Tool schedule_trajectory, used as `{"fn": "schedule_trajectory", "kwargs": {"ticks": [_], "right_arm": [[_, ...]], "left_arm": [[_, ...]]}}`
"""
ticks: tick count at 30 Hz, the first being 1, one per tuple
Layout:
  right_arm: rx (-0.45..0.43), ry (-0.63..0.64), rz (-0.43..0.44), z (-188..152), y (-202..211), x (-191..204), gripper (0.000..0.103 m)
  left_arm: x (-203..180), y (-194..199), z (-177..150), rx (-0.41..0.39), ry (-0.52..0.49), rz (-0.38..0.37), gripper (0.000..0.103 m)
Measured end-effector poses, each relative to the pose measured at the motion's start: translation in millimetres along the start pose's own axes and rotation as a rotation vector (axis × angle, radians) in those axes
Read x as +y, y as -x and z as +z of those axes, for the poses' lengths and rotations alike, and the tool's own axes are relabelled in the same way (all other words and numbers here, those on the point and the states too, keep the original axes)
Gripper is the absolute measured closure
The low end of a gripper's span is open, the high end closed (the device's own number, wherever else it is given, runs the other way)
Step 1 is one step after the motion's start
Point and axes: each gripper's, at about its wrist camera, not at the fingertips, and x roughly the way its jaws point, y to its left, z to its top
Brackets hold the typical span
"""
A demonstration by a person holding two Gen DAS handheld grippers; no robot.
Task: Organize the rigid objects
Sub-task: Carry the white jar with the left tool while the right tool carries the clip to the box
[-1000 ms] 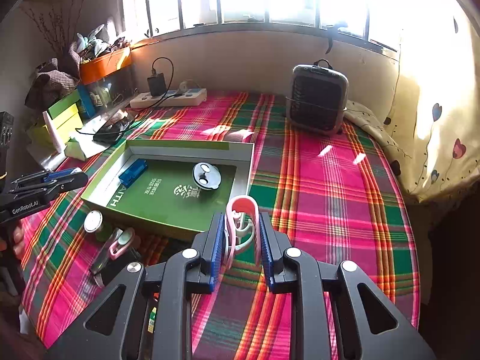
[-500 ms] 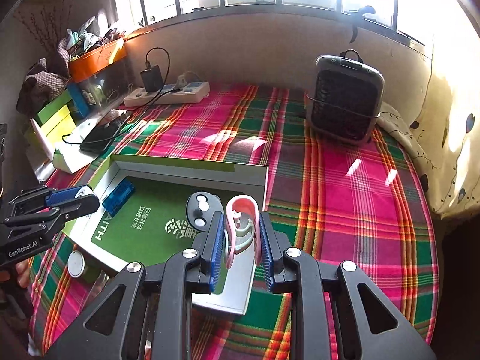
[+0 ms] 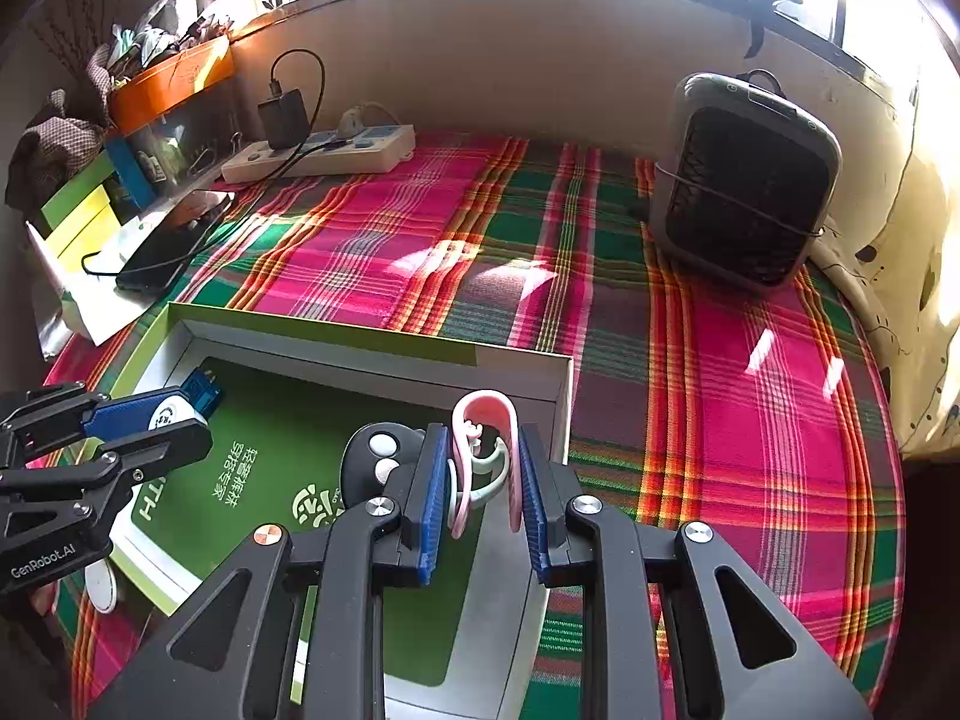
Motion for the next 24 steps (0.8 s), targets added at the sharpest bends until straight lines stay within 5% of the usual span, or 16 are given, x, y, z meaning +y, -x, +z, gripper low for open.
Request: {"fn": "schedule_trajectory", "kwargs": {"ticks": [24], "right_arm": [[0.024,0.012,0.016,7,-20,7,0.079]], "left_arm": [[1,-17,2,0.032,-0.007,0.009,0.076]]}}
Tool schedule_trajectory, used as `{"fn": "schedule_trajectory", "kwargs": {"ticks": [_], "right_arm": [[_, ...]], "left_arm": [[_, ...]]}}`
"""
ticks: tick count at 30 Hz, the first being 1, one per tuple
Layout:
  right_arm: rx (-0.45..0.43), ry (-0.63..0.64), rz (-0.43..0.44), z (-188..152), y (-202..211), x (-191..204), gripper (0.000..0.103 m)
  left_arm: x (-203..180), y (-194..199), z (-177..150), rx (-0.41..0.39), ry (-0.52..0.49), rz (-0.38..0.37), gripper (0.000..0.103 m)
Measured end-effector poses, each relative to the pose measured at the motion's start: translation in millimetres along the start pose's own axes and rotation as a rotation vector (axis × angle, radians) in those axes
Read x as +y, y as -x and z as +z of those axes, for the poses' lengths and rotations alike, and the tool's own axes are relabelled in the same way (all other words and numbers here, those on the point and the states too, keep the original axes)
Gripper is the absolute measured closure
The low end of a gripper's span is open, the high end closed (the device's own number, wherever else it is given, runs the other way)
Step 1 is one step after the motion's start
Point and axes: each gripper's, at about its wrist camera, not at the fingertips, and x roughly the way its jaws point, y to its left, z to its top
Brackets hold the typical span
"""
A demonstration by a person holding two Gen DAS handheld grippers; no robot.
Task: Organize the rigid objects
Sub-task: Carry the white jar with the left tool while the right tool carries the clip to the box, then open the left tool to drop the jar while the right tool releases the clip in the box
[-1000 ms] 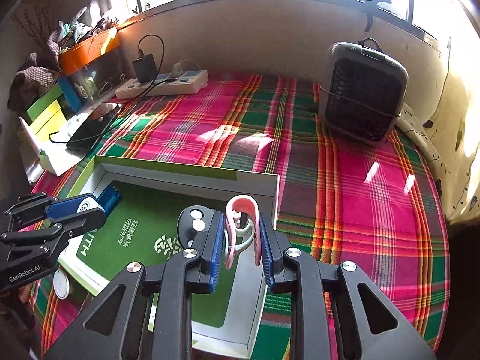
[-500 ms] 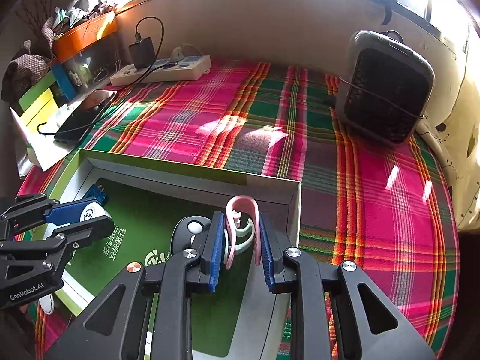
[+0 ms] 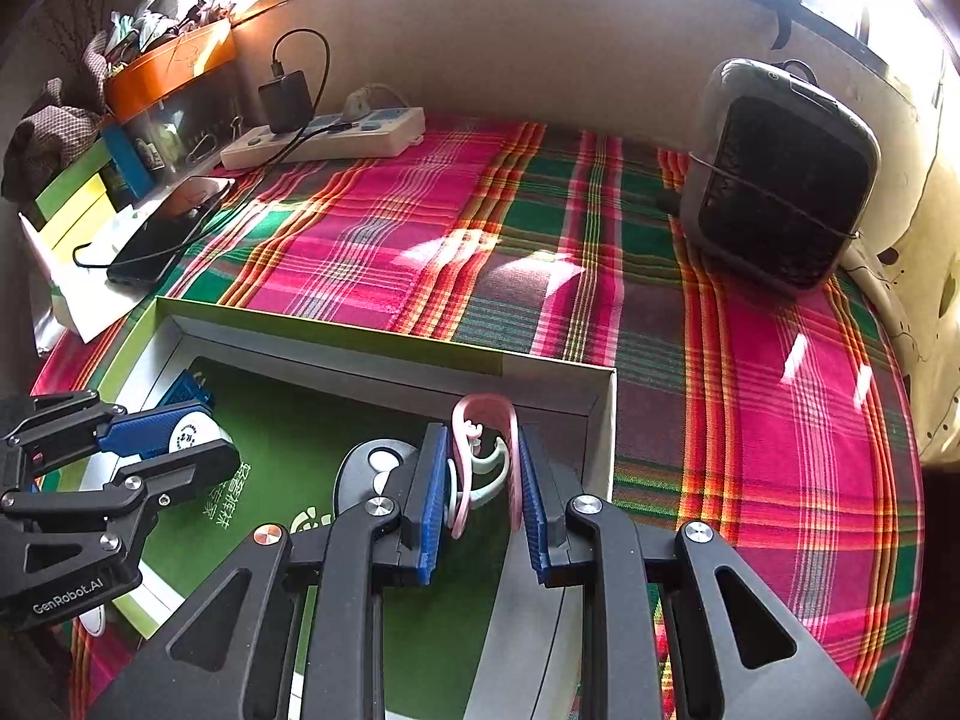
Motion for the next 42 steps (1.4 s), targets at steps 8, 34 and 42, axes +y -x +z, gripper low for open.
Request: {"fn": "schedule_trajectory", "kwargs": {"ticks": [8,34,42], "right_arm": [[-0.005,0.000,0.000,-1,0,0,0.079],[-0.038,-0.027,0.006,-5,12,1,0.074],[-0.062,-0.033,0.007,-13,29,6,0.068]], "left_arm": [[-1,0,0,0.001,-0.003,0.000,0.075],[-4,15,-7,-0.017,-0.004,0.012,0.071],[-7,34,-14,-0.043,-0.002,0.030,0.069]]}}
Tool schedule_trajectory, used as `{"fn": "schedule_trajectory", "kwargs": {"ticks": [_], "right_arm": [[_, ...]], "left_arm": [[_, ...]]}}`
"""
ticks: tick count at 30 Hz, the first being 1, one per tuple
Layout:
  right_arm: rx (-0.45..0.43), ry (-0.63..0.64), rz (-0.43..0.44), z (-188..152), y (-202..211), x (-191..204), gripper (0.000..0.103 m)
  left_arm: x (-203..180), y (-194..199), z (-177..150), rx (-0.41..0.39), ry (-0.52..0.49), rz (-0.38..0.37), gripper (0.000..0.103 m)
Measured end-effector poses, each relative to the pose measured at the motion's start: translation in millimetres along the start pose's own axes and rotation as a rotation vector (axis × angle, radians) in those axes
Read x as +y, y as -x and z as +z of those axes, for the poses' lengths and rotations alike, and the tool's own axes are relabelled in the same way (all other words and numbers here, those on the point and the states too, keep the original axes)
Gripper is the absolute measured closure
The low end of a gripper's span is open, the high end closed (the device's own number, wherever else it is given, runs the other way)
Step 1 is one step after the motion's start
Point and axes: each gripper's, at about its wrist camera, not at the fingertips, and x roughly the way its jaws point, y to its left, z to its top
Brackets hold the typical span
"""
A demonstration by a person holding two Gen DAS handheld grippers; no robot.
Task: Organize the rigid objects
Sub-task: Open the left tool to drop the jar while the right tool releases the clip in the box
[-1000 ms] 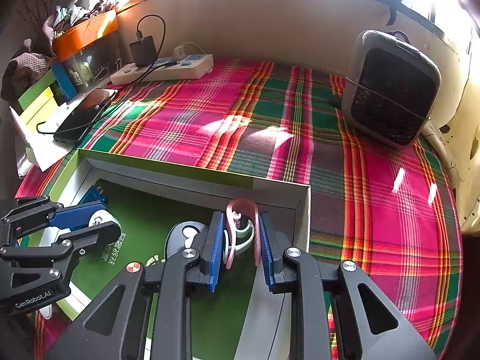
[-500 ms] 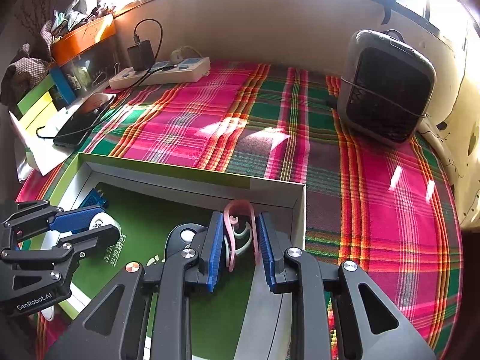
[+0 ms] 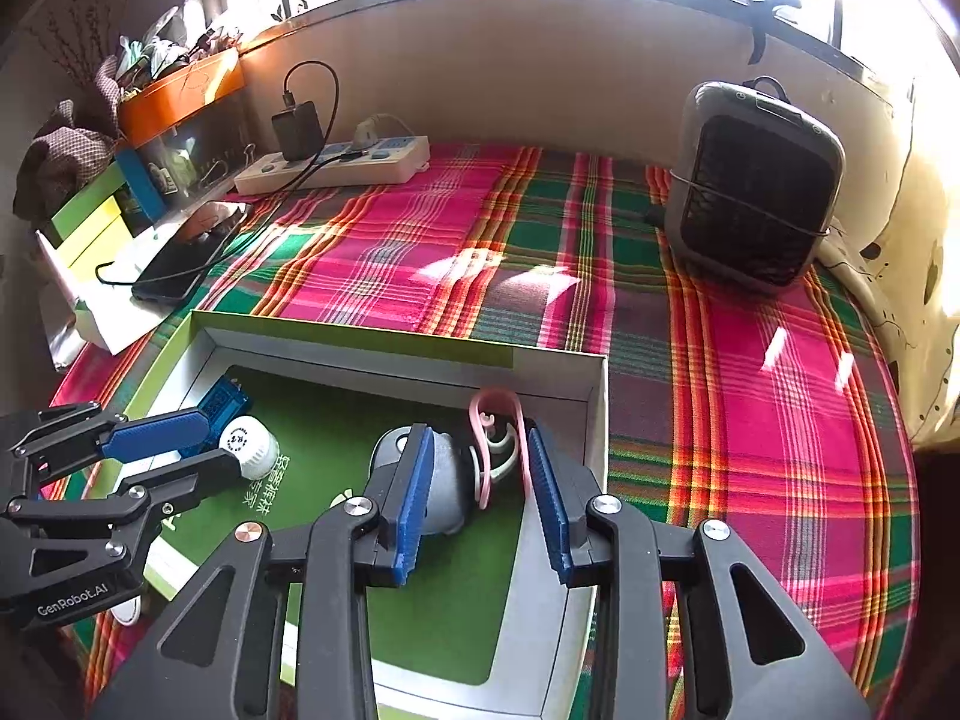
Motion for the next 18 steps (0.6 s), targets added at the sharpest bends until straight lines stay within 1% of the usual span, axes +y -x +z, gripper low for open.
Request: {"fn": "schedule_trajectory", "kwargs": {"ticks": [9,18], "right_arm": [[-0.033,-0.020,0.007,-14,28,2,0.068],[-0.054,-0.040,0.016,-40,57,11,0.068]], "left_arm": [[-6,27,-14,-0.033,0.004,0.004,0.068],[-8,52,-37,-0.057,0.027,0.004,0.067]]}}
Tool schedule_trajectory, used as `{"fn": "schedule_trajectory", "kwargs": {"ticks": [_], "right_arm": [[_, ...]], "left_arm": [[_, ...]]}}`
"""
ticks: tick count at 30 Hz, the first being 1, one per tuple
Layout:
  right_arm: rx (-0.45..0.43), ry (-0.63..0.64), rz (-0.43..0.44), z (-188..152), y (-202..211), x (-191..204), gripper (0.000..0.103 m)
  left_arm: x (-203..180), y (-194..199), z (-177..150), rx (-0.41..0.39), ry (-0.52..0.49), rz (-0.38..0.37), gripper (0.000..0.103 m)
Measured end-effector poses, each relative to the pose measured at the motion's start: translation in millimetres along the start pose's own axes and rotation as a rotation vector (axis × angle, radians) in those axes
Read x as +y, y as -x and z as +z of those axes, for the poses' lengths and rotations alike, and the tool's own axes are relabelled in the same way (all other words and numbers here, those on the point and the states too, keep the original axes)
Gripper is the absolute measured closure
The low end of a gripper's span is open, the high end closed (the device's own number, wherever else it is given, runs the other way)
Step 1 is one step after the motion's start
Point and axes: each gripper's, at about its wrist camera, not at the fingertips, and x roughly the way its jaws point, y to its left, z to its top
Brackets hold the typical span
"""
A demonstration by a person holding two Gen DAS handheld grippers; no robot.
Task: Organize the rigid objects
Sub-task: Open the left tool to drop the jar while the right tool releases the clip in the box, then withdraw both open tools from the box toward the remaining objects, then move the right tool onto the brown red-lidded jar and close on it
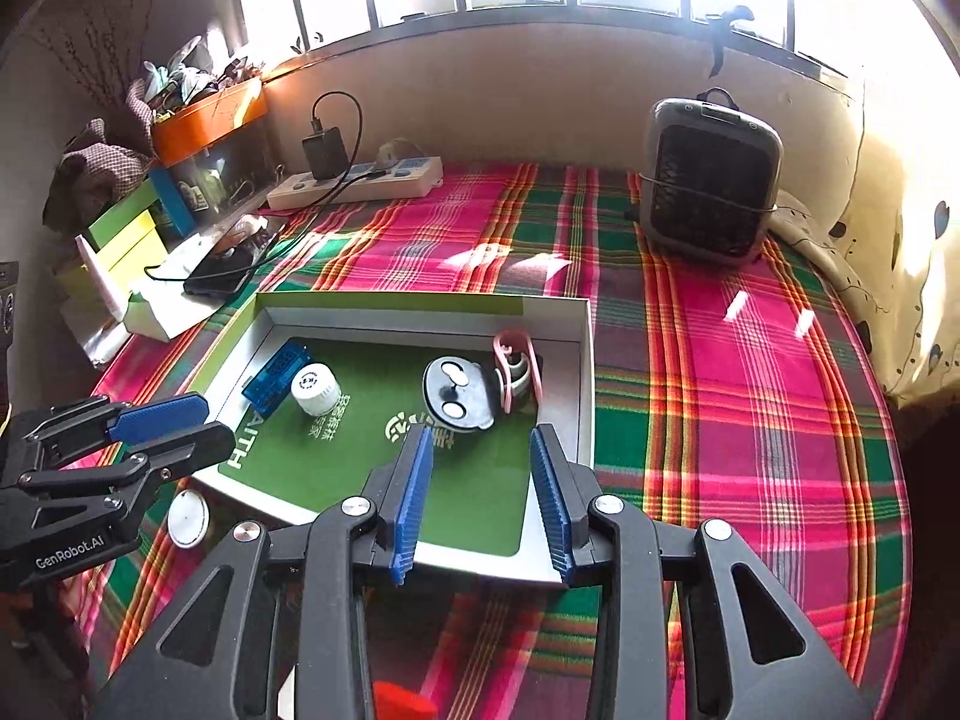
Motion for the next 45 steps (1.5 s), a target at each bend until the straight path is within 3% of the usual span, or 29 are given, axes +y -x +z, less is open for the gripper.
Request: {"fn": "schedule_trajectory", "kwargs": {"ticks": [16,26,29,32,45], "right_arm": [[-0.015,-0.077,0.039,-58,44,4,0.063],[0.021,-0.099,0.059,-90,48,11,0.062],[0.029,-0.107,0.069,-96,48,13,0.060],[0.036,-0.113,0.073,-99,47,16,0.052],[0.050,-0.099,0.059,-103,41,20,0.051]], "left_arm": [[13,35,-44,-0.035,0.076,-0.019,0.061],[22,41,-70,-0.032,0.125,-0.038,0.060],[22,40,-77,-0.025,0.126,-0.040,0.060],[23,38,-80,-0.016,0.131,-0.045,0.060],[27,31,-87,0.008,0.141,-0.063,0.060]]}}
